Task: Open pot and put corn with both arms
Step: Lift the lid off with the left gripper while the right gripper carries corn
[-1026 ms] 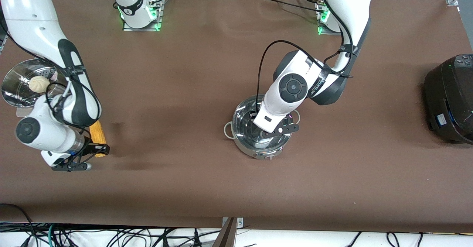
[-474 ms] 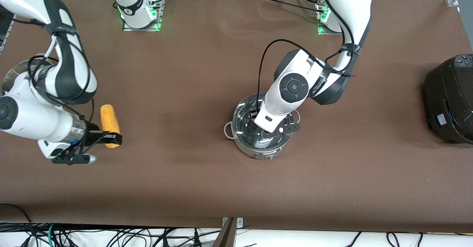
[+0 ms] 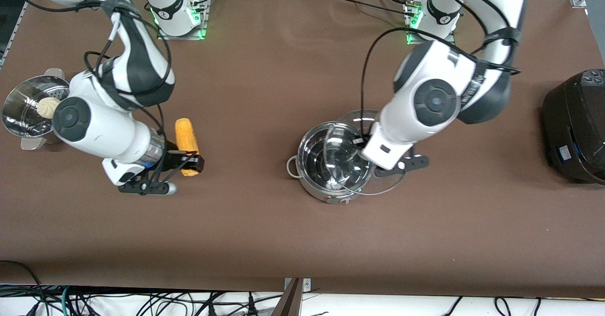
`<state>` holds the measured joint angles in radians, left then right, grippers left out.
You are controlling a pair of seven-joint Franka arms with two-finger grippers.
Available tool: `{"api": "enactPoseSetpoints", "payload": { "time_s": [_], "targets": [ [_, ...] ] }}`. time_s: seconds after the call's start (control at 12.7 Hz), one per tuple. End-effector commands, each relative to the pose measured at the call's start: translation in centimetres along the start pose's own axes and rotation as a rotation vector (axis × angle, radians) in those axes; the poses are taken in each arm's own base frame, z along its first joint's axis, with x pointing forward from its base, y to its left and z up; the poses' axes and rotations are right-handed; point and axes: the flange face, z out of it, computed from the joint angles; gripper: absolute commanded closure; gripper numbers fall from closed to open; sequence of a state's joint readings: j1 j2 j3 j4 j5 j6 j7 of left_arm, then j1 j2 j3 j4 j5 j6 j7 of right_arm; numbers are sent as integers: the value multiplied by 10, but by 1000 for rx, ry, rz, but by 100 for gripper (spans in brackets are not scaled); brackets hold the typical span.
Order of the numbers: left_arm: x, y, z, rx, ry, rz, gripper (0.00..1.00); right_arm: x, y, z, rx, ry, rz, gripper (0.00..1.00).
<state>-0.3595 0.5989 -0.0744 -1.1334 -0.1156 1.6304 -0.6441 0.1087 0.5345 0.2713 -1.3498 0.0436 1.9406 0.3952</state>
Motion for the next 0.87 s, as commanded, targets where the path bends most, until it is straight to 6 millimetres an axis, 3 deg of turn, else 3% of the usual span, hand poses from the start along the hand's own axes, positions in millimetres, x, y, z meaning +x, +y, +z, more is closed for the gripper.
{"api": "enactPoseSetpoints", "payload": {
  "time_s": [0.0,0.24,0.47,0.63,0.79],
  "targets": [
    [24,-66,-16,25,-19,110,100,-29,-79,-17,2,35,53,68],
    [46,-171,-33,19,-41,206,100,-54,-151,-5,12,87,79,68],
    [39,-243,-29,94,-58,243,100,-72,-211,18,61,130,126,68],
    [43,-290,-4,89,-35,263,100,-80,-237,42,72,176,137,69],
    [46,-323,41,77,12,286,100,-90,-266,72,91,218,164,69]
  ]
}}
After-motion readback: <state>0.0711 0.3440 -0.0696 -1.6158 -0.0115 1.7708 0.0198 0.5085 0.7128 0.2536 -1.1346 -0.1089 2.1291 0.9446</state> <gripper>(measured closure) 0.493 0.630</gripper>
